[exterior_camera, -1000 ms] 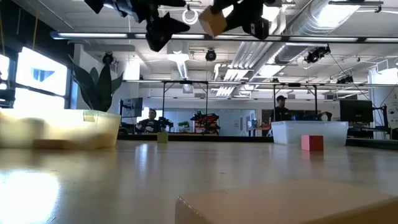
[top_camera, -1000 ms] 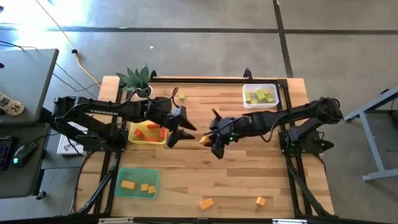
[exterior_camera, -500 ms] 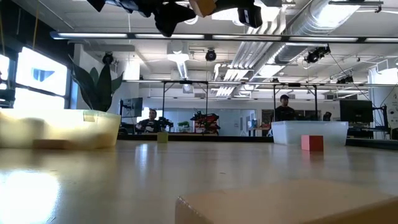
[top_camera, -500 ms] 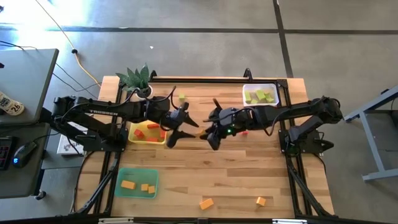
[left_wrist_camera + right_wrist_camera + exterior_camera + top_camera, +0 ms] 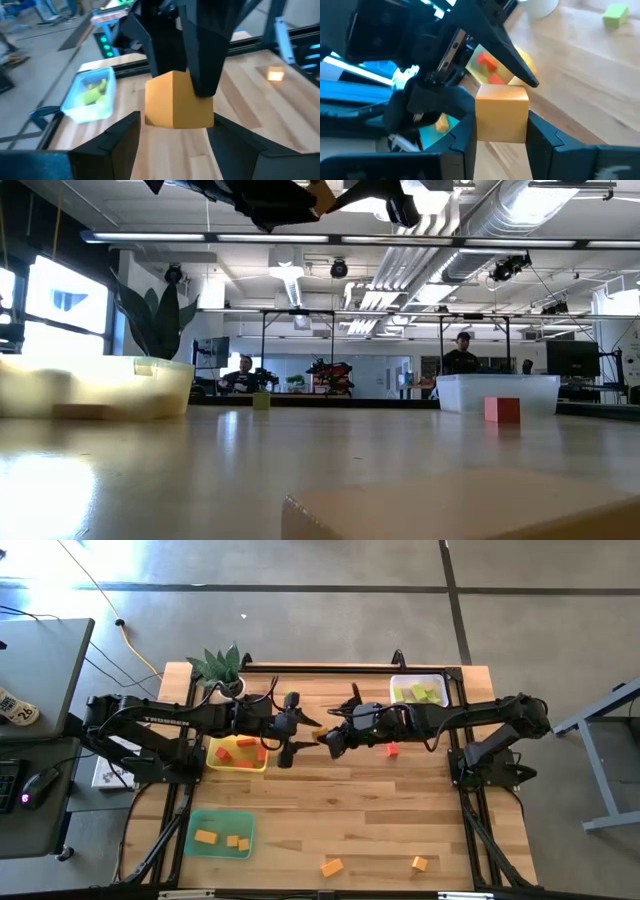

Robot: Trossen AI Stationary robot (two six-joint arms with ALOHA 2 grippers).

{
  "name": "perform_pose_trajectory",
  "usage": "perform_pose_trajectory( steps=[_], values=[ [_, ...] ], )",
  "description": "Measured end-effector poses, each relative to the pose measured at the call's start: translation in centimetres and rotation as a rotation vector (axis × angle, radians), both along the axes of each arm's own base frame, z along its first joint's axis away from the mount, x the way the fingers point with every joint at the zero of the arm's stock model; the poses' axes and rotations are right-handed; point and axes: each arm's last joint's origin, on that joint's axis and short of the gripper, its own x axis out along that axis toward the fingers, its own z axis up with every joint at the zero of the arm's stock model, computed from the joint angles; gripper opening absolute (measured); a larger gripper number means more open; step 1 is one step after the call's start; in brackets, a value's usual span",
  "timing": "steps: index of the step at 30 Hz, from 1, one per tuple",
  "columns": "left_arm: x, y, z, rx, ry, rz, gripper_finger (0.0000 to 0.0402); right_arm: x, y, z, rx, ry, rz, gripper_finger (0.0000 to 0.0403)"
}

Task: Sort & place blocks by color
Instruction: Put the yellow block into the green bin

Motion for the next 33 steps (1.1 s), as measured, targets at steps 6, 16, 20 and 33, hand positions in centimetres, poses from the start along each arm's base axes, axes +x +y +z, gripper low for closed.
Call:
perform_pose_trajectory(
  steps=[6,16,20,33],
  values=[
    [0.1,0.1,0.4,0.021,-0.042,0.035,0.0211,0.0,-0.3,0.1,0.013,-0.011,-0.037,0.0103],
    [0.2,0.0,0.6,0.134,-0.042,0.04,0.0207,0.2,-0.3,0.4,0.046,-0.055,-0.076,0.0103],
    [0.2,0.0,0.6,0.136,-0.041,0.044,0.0179,0.2,-0.5,0.4,0.061,-0.057,-0.087,0.0103],
    [0.2,-0.3,0.6,0.191,-0.025,0.068,0.0114,0.3,-1.4,0.3,0.072,-0.048,-0.067,0.0141]
  ],
)
